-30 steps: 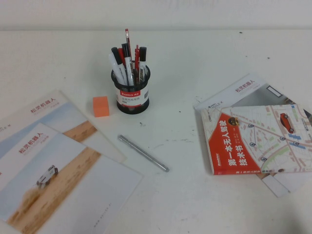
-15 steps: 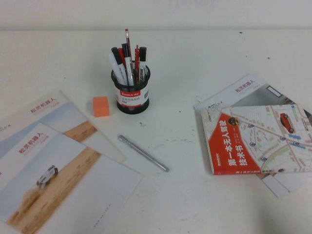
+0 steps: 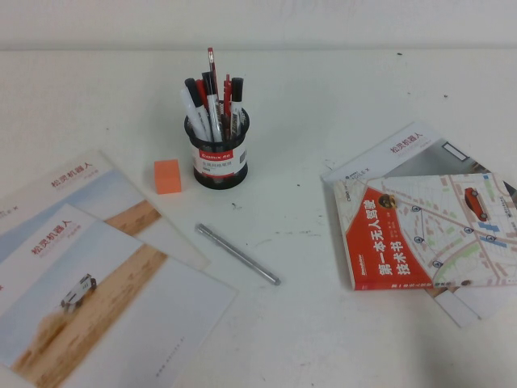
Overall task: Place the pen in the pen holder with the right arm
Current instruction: Pick up the pen on the table
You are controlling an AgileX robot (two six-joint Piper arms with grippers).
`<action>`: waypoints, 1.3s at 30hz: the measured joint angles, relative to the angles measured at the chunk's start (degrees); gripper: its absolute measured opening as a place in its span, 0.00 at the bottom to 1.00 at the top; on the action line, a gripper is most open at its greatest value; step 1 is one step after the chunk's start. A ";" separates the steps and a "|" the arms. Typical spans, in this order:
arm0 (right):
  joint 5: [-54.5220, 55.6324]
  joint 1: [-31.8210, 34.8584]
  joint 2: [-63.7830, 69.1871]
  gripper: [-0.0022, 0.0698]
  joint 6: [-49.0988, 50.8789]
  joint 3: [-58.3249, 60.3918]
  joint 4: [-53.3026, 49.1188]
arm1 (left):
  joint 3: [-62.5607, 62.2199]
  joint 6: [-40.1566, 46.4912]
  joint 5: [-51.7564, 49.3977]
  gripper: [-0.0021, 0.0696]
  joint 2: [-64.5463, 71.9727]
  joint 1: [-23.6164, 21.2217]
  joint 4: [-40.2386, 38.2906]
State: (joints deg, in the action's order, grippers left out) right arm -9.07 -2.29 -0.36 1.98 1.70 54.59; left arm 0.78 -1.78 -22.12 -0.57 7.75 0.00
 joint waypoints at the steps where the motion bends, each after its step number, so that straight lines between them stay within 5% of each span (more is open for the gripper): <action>1: -0.33 0.00 0.00 0.00 -0.99 0.00 0.00 | 0.00 0.00 0.00 0.03 0.00 0.00 0.00; 7: -6.66 0.00 5.45 0.00 -13.83 -9.06 -1.01 | 0.00 0.00 0.00 0.03 0.00 0.00 0.00; 18: -31.83 0.00 40.83 0.00 -30.30 -37.90 -11.55 | 0.00 0.00 0.00 0.03 0.00 0.00 0.00; 22: -39.61 -1.98 53.39 0.00 -28.02 -46.80 -21.54 | 0.00 0.00 0.00 0.03 0.00 0.00 0.00; 28: -49.04 -14.72 71.51 0.00 -15.60 -59.06 -42.54 | 0.00 0.00 0.00 0.03 0.00 0.00 0.00; 35: -59.82 -23.00 91.63 0.03 -16.53 -76.56 -45.72 | 0.00 0.00 0.00 0.03 0.00 0.00 0.00; 39: -60.37 -27.32 100.16 0.15 -17.75 -86.09 -48.59 | 0.00 0.00 0.00 0.03 0.00 0.00 0.00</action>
State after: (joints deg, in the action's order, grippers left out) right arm -69.44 -29.61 99.80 -15.78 -84.39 6.00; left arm 0.78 -1.78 -22.12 -0.57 7.75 0.00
